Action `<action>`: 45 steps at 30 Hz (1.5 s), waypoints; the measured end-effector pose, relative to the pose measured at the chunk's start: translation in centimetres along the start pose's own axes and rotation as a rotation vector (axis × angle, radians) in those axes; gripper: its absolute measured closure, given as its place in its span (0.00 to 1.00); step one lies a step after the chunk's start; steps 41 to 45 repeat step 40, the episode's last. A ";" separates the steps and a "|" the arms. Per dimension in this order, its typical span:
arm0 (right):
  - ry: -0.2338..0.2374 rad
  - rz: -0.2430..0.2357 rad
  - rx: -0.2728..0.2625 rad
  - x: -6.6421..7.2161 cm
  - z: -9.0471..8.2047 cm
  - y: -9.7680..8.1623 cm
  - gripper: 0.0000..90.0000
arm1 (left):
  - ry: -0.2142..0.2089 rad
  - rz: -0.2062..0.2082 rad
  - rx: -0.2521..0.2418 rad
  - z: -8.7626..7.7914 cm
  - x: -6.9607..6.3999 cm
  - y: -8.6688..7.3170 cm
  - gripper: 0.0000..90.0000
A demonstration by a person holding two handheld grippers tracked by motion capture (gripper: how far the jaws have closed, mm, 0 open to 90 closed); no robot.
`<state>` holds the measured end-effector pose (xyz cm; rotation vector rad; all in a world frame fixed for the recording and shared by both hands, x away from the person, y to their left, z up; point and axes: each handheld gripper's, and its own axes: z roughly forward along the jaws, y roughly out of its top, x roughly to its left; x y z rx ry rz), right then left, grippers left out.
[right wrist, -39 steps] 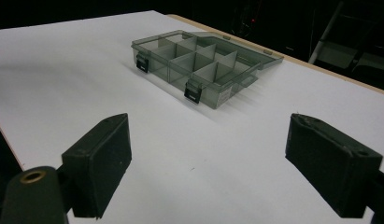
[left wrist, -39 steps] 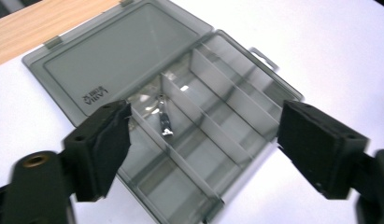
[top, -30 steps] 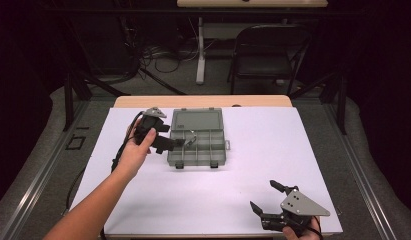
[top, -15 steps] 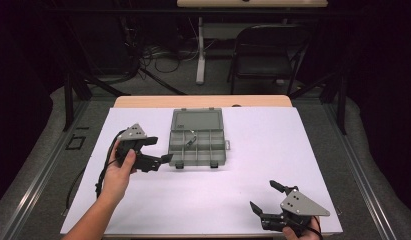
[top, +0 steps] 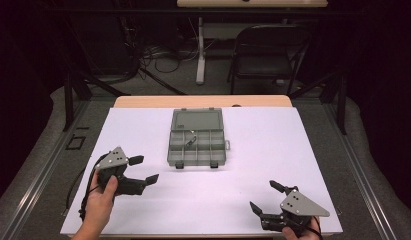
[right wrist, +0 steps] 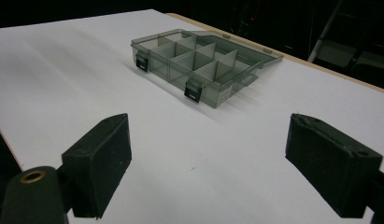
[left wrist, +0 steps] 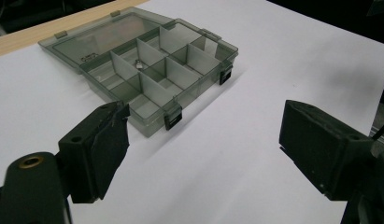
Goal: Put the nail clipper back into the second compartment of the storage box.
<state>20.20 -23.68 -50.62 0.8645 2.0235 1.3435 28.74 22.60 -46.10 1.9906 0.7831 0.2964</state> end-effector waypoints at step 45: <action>-0.001 0.008 0.002 -0.4 0.1 -0.2 0.16 | 0.023 -0.089 -0.074 -0.9 2.6 -5.5 0.18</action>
